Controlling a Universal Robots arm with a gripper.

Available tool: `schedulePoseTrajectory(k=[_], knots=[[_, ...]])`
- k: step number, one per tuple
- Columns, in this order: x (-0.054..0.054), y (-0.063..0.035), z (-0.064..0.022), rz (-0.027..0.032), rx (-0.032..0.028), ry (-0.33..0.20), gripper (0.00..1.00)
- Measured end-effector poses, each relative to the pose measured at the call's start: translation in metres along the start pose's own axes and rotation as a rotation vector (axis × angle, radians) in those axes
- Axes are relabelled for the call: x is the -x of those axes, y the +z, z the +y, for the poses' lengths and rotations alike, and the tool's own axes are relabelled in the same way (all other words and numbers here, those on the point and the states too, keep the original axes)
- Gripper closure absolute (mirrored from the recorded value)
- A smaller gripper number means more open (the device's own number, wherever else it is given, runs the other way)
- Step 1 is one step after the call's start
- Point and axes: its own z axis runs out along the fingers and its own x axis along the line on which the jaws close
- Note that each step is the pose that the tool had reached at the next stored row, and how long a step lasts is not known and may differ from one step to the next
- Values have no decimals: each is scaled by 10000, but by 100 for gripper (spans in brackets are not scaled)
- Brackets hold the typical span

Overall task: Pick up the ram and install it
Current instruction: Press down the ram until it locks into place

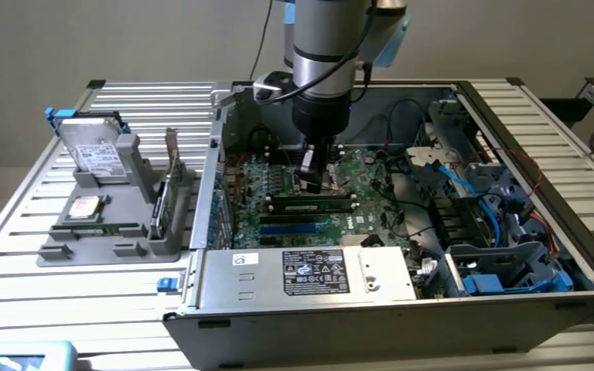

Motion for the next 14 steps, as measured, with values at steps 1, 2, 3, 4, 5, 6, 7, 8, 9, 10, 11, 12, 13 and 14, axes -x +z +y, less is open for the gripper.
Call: schedulePoseTrajectory(k=[1, 2, 3, 4, 5, 6, 7, 8, 9, 10, 11, 12, 13, 14], knots=[[0, 0, 0, 3, 8, 123, 89], [0, 1, 0, 6, 18, 269, 89], [0, 2, 0, 10, 28, 408, 89], [0, 3, 0, 13, 38, 549, 89], [0, 3, 0, 18, 47, 694, 89], [0, 3, 0, 21, 55, 827, 89], [1, 3, 0, 21, 55, 934, 89], [1, 3, 0, 20, 56, 1046, 89], [1, 3, 0, 20, 60, 1171, 89], [1, 4, 0, 21, 65, 1298, 89], [1, 4, 0, 22, 69, 1432, 89], [1, 4, 0, 25, 75, 1562, 89], [1, 3, 0, 28, 82, 1693, 89], [0, 3, 0, 31, 90, 1824, 89]])
